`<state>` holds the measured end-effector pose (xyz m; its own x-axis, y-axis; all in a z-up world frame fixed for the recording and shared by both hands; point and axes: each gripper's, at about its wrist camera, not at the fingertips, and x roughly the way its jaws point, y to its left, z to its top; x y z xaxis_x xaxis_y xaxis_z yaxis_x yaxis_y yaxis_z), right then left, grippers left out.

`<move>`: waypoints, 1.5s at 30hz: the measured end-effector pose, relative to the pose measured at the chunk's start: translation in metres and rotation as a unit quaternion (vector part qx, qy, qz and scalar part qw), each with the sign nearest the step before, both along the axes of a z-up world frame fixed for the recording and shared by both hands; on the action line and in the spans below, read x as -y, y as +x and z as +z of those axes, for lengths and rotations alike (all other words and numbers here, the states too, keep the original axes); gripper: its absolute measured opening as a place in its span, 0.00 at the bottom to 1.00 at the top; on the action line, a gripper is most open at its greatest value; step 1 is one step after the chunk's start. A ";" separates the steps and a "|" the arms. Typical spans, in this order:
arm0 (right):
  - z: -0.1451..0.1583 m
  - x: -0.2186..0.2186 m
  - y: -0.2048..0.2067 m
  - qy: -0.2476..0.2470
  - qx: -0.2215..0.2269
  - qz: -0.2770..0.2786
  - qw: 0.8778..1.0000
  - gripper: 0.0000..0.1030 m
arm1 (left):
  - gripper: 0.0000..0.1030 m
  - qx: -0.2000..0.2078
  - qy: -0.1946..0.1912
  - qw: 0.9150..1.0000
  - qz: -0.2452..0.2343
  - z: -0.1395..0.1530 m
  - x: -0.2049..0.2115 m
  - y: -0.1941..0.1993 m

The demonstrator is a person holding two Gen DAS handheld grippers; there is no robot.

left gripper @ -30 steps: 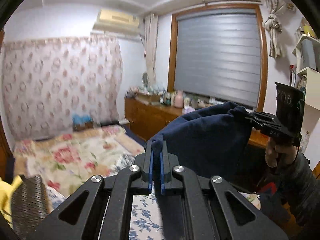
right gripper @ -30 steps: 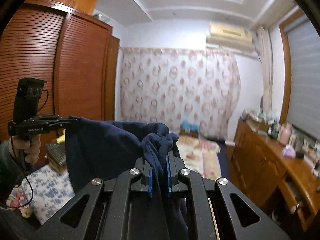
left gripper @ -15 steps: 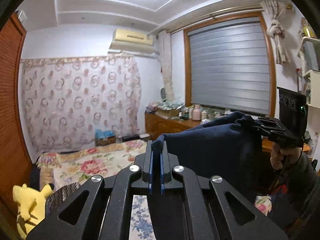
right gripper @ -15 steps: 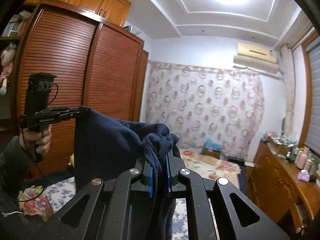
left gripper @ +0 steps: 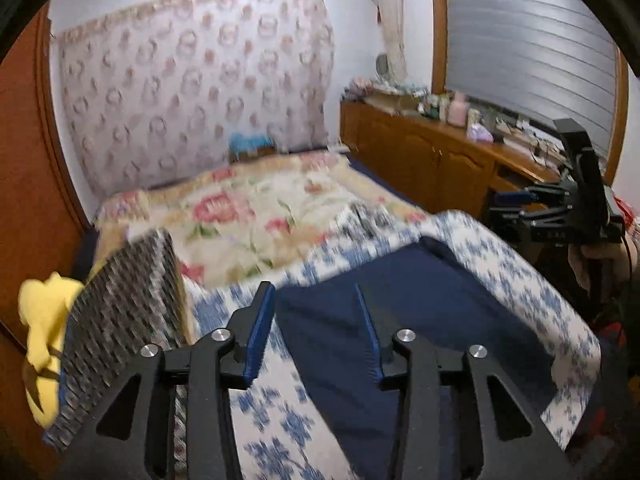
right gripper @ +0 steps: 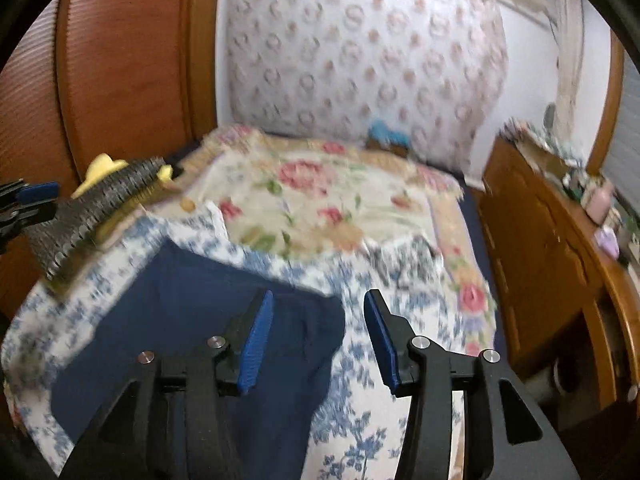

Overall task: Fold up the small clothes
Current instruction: 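Lay the shirt flat on the sheet with both grippers and open them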

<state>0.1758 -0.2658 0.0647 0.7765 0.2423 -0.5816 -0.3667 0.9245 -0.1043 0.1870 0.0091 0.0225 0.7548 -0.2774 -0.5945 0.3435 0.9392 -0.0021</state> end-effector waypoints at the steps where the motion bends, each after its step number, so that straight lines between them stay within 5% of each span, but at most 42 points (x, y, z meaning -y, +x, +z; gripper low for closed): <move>1: -0.006 0.005 0.000 0.004 -0.007 0.008 1.000 0.48 | 0.60 -0.005 0.004 1.000 -0.002 -0.007 0.000 -0.003; 13: -0.042 -0.003 -0.083 0.010 -0.023 0.050 0.998 0.48 | 0.66 -0.066 0.002 0.998 -0.016 -0.071 0.008 -0.070; 23: -0.066 0.010 -0.095 0.008 -0.050 0.035 0.998 0.48 | 0.66 -0.076 0.020 0.997 0.016 -0.101 0.021 -0.100; 27: -0.069 0.013 -0.094 0.008 -0.057 0.029 0.998 0.50 | 0.66 -0.085 0.010 0.996 0.017 -0.107 0.021 -0.105; 32: -0.071 0.017 -0.092 0.012 -0.064 0.018 0.998 0.64 | 0.66 -0.094 0.003 0.995 0.017 -0.112 0.020 -0.111; 45: -0.084 0.024 -0.115 0.022 -0.088 0.025 0.996 0.65 | 0.66 -0.117 -0.026 0.993 -0.006 -0.116 0.021 -0.132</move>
<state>0.0610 -0.2897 -0.0193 0.6507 0.3063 -0.6949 -0.4208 0.9071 0.0058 0.0547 -0.0120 -0.0931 0.5934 -0.3199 -0.7386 0.3389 0.9316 -0.1312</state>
